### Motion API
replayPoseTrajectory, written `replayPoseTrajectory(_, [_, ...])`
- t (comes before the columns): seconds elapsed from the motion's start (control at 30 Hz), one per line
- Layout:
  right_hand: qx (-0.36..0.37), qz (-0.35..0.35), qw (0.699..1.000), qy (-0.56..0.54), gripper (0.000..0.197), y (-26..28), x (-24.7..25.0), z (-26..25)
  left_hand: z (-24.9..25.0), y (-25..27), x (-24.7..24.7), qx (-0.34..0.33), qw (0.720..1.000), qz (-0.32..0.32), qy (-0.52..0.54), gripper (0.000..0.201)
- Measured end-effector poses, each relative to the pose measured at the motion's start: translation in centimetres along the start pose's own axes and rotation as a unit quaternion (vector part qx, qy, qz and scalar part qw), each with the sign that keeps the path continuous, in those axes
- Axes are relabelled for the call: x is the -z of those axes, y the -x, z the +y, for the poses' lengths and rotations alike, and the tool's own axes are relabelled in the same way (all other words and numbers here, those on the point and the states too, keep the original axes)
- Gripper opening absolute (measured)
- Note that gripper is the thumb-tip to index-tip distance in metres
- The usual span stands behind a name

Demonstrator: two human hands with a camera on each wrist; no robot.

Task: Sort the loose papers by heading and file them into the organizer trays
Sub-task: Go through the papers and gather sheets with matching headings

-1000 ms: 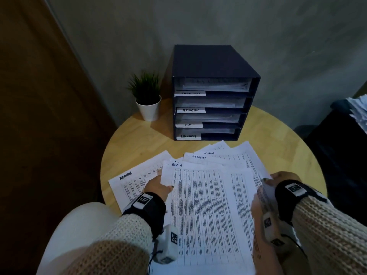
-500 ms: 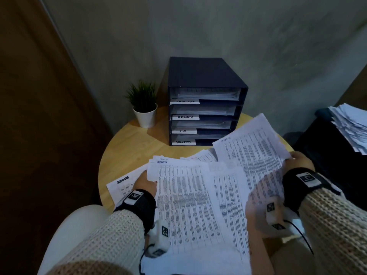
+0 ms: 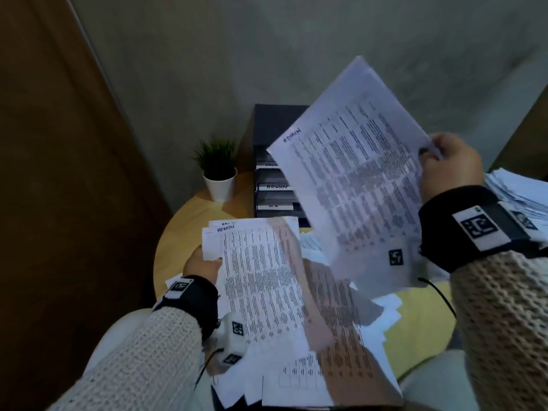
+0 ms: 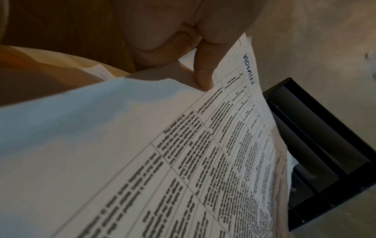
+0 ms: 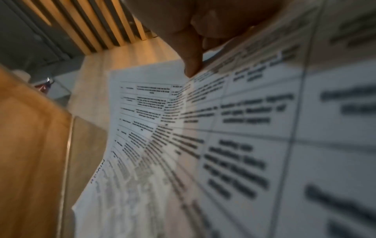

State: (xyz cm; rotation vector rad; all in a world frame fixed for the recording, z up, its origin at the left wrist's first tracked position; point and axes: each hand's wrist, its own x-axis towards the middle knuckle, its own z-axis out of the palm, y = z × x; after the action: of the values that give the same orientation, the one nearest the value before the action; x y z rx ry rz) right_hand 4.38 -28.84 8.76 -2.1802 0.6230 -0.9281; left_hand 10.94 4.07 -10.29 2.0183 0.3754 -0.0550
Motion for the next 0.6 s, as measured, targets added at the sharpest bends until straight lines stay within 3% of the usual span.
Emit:
replayPoseTrajectory(0.13, [-0.038, -0.112, 0.993, 0.016, 0.026, 2.1, -1.5, 1.0, 0.5, 0.5, -0.2, 0.001, 0.999, -0.019, 0.049, 0.040])
replayPoseTrajectory(0.3, [-0.152, -0.262, 0.950, 0.077, 0.011, 6.5, -6.4, 7.6, 0.1, 0.7, -1.4, 0.003, 0.994, -0.053, 0.097, 0.044])
replayPoseTrajectory(0.43, [-0.233, -0.331, 0.910, 0.093, 0.017, 9.7, -8.1, 10.9, -0.2, 1.1, -2.4, 0.013, 0.986, -0.082, 0.143, 0.040])
replayPoseTrajectory(0.5, [-0.265, -0.346, 0.895, 0.090, 0.032, 10.6, -8.4, 11.6, -0.4, 1.1, -2.9, 0.010, 0.987, -0.092, 0.133, 0.044])
replayPoseTrajectory(0.6, [-0.265, -0.367, 0.883, 0.124, 0.043, 11.3, -8.9, 11.9, -1.0, 0.9, -3.5, -0.002, 0.993, -0.085, 0.082, 0.051])
